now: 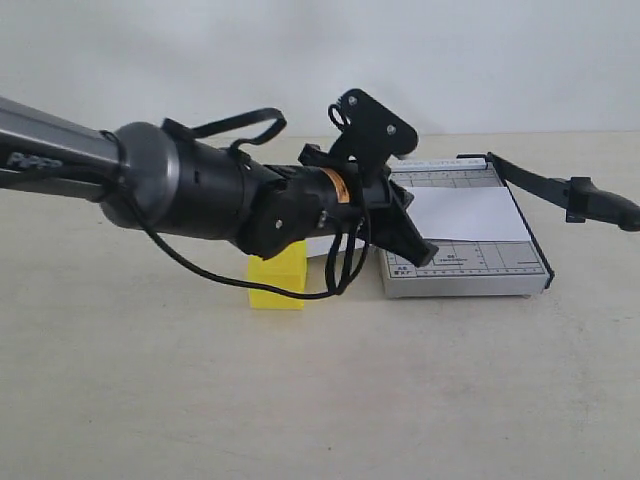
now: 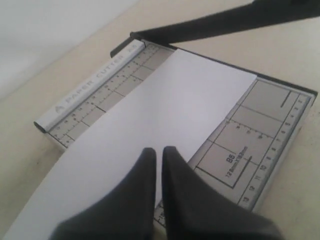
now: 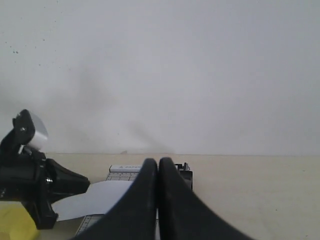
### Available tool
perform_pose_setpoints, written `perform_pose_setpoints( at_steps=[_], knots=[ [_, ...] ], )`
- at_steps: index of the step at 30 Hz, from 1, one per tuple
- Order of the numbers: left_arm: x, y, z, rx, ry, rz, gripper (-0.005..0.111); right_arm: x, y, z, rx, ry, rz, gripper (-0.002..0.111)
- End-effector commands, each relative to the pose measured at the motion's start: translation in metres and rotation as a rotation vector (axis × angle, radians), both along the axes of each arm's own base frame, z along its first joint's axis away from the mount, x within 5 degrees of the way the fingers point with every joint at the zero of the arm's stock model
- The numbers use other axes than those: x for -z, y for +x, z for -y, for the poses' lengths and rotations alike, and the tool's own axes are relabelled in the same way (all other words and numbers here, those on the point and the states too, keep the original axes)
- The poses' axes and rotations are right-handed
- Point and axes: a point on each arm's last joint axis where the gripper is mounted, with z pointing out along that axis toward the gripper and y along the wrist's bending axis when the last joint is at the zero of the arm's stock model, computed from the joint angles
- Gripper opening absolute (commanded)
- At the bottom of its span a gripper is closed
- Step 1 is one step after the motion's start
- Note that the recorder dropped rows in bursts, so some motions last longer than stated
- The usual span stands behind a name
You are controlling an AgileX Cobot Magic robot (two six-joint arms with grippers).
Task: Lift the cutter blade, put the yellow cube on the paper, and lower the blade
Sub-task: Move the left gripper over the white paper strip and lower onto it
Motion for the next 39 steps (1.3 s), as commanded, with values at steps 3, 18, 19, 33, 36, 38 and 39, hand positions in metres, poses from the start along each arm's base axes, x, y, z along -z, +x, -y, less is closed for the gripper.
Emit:
perform_pose_setpoints(
  at_steps=[3, 18, 19, 33, 36, 38, 39],
  knots=[
    [0.030, 0.015, 0.016, 0.012, 0.000, 0.019, 0.004, 0.000, 0.000, 0.001, 0.009, -0.001, 0.016, 0.000],
    [0.039, 0.047, 0.022, 0.001, -0.023, 0.123, 0.004, 0.000, 0.000, 0.001, 0.009, -0.001, 0.016, 0.000],
    [0.043, 0.047, 0.023, 0.001, -0.019, 0.119, 0.004, 0.000, 0.000, 0.001, 0.009, -0.001, 0.016, 0.000],
    [0.069, 0.049, 0.039, 0.044, 0.004, 0.125, 0.004, 0.000, 0.000, 0.001, 0.009, -0.001, 0.016, 0.000],
    [0.072, 0.047, 0.041, 0.048, 0.003, 0.121, 0.004, 0.000, 0.000, 0.001, 0.009, -0.001, 0.016, 0.000],
    [0.078, 0.047, 0.042, 0.037, -0.008, 0.096, 0.004, 0.000, 0.000, 0.001, 0.009, -0.001, 0.016, 0.000],
    [0.083, 0.045, 0.044, 0.035, -0.014, 0.079, 0.004, 0.000, 0.000, 0.001, 0.009, -0.001, 0.016, 0.000]
  ],
)
